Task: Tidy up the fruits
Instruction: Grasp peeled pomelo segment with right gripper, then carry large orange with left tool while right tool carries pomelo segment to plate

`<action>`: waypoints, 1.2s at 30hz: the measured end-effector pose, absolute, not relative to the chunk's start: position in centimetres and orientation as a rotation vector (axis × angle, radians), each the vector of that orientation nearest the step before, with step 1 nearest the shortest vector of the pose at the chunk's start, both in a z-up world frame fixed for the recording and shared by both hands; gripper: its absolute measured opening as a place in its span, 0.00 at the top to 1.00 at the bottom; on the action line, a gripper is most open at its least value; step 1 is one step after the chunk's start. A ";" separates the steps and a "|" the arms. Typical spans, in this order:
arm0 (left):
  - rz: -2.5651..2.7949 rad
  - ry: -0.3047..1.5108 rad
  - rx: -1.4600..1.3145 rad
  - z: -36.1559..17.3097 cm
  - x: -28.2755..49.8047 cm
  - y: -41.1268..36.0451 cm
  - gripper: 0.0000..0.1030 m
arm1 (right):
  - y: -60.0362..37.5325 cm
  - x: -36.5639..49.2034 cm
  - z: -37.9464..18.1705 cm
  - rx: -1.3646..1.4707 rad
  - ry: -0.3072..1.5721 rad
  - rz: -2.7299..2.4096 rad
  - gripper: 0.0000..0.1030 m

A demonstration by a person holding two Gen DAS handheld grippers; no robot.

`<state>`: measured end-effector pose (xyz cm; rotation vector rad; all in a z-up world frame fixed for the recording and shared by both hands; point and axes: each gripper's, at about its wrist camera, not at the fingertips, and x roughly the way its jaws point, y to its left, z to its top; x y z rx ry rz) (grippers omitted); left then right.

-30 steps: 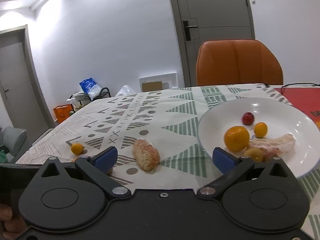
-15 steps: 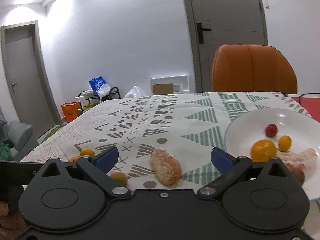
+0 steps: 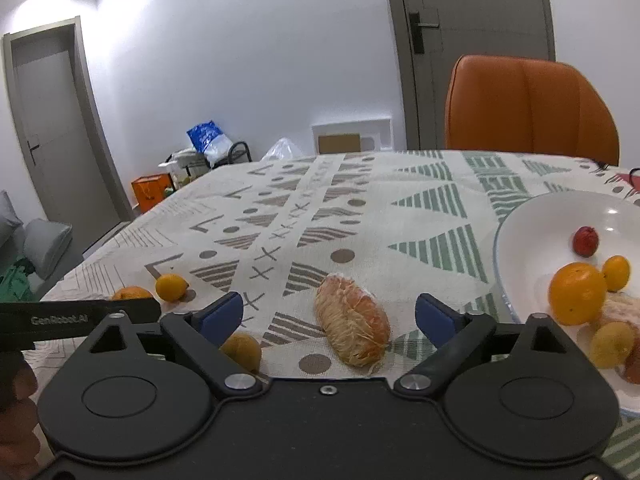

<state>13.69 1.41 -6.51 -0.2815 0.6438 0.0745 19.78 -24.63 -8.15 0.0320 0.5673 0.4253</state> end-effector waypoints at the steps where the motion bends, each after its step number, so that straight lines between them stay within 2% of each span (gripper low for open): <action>1: 0.078 0.643 -0.282 -6.5 13.7 1.5 0.62 | -24.6 20.0 -8.2 0.032 0.574 0.427 0.12; 3: 0.087 0.641 -0.285 -6.5 13.7 1.7 0.62 | -24.4 20.5 -8.3 0.021 0.588 0.431 0.16; 5: 0.093 0.641 -0.287 -6.5 13.7 1.9 0.62 | -24.2 21.0 -8.6 0.009 0.606 0.422 0.23; 6: 0.095 0.640 -0.289 -6.5 13.6 2.0 0.62 | -24.1 21.2 -8.8 0.006 0.622 0.422 0.29; 8: 0.096 0.639 -0.291 -6.5 13.7 2.0 0.62 | -23.8 21.2 -8.9 -0.012 0.634 0.430 0.34; 9: 0.096 0.638 -0.292 -6.5 13.6 2.0 0.62 | -23.5 21.1 -8.9 -0.035 0.638 0.429 0.39; 10: 0.095 0.639 -0.294 -6.5 13.6 2.0 0.62 | -23.2 20.9 -8.9 -0.068 0.635 0.422 0.52; 11: 0.093 0.639 -0.296 -6.4 13.5 2.1 0.62 | -23.0 20.7 -8.9 -0.092 0.631 0.409 0.61; 12: 0.090 0.635 -0.297 -6.2 13.3 2.1 0.62 | -23.0 20.6 -8.8 -0.105 0.628 0.389 0.66; 36: -0.016 0.575 -0.219 -3.4 12.2 -2.5 0.62 | -28.0 17.0 -5.2 0.011 0.511 0.365 0.68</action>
